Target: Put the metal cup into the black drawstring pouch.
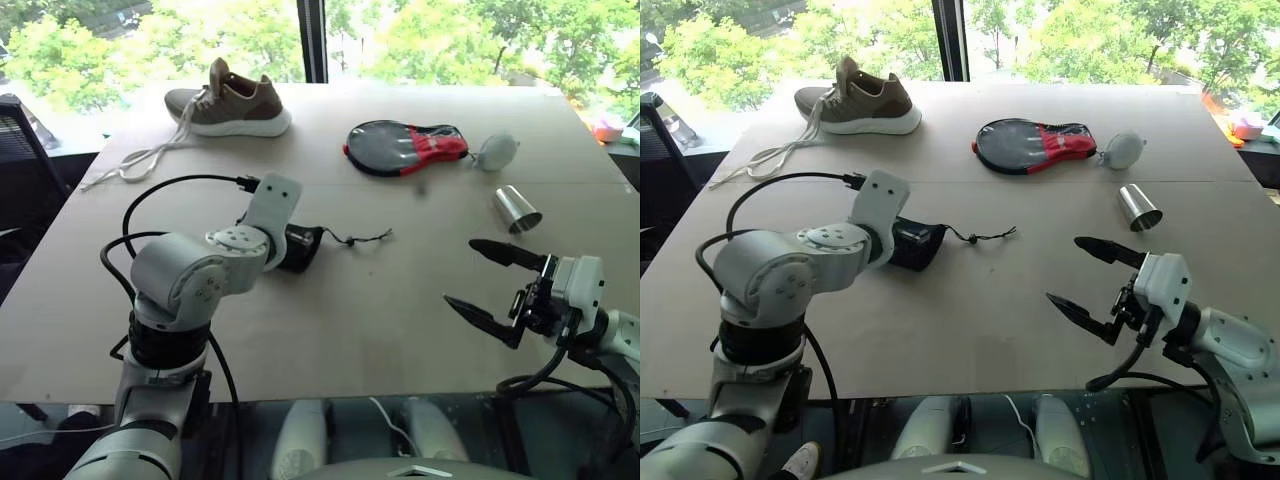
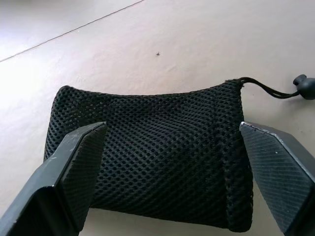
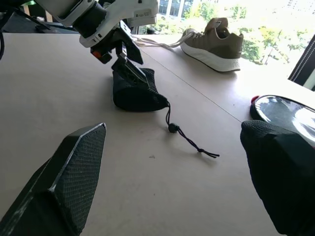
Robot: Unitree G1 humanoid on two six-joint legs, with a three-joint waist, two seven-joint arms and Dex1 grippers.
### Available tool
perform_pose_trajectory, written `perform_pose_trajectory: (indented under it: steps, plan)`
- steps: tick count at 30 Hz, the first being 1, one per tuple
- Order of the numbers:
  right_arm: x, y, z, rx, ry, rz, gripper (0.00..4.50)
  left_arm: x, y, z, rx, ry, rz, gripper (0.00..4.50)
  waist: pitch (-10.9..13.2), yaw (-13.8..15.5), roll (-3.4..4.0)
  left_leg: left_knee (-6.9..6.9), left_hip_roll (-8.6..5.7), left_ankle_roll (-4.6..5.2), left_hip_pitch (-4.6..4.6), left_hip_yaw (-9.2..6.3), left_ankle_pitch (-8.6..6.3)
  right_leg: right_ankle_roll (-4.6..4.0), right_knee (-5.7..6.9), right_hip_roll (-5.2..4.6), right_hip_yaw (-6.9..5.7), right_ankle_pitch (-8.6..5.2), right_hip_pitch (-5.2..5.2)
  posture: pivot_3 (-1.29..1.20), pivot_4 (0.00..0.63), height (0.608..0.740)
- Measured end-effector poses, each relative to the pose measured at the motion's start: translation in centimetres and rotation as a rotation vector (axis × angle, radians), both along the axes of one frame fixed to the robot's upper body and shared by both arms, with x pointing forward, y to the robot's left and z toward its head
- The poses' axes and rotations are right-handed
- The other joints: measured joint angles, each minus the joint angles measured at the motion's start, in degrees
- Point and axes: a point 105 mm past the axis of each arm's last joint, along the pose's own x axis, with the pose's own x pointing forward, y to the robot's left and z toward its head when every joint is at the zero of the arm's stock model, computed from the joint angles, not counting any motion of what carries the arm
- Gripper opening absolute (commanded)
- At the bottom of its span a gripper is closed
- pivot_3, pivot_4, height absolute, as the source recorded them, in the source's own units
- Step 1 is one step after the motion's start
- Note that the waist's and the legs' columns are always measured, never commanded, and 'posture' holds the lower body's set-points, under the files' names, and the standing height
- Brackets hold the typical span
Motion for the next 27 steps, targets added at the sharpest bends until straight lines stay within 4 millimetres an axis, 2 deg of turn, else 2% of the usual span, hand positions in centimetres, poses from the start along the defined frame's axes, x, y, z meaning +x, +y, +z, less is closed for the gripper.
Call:
perform_pose_trajectory:
  steps: [3, 12, 19, 23, 27]
  plan:
    - [0.1, -0.1, -0.1, 0.001, 0.007, -0.009, 4.48, 0.1, -0.3, 0.1, 0.042, 0.003, -0.029, 4.49, 0.0, 0.0, 0.00, 0.00, 0.00, 0.02, 0.00, 0.00, -0.01, 0.00, -0.01, -0.01, 0.00, 0.00, 0.00, 0.00, 0.150, 0.740]
    - [-0.3, 0.0, -0.4, -0.012, 0.018, -0.014, 4.48, 0.5, 0.2, -1.8, 0.115, 0.076, -0.002, 4.49, 0.0, 0.0, -0.01, 0.01, 0.00, 0.15, -0.02, 0.00, -0.08, 0.00, -0.01, -0.02, -0.01, 0.00, 0.00, 0.00, 0.150, 0.740]
    - [-0.3, 0.1, -0.3, -0.015, 0.013, -0.014, 4.48, 0.7, -1.7, -1.3, 0.056, 0.071, -0.061, 4.49, 0.0, 0.0, -0.05, 0.03, -0.02, 0.14, -0.04, -0.04, -0.08, 0.00, -0.01, -0.02, -0.04, 0.00, 0.00, 0.00, 0.150, 0.740]
    - [-0.4, 0.1, -0.4, -0.017, 0.014, -0.016, 4.48, 1.0, -0.5, -1.0, 0.110, 0.055, -0.020, 4.49, 0.0, -0.1, -0.03, 0.02, -0.01, 0.14, -0.02, -0.03, -0.08, 0.00, 0.01, 0.00, -0.02, 0.00, -0.01, 0.00, 0.150, 0.740]
    - [-0.3, 0.1, -0.4, -0.019, 0.013, -0.017, 4.48, 0.8, 0.7, -1.9, 0.204, 0.069, 0.011, 4.49, 0.0, 0.0, -0.04, 0.02, -0.02, 0.15, -0.04, -0.01, -0.09, 0.01, -0.01, -0.03, -0.01, 0.00, -0.01, 0.00, 0.150, 0.740]
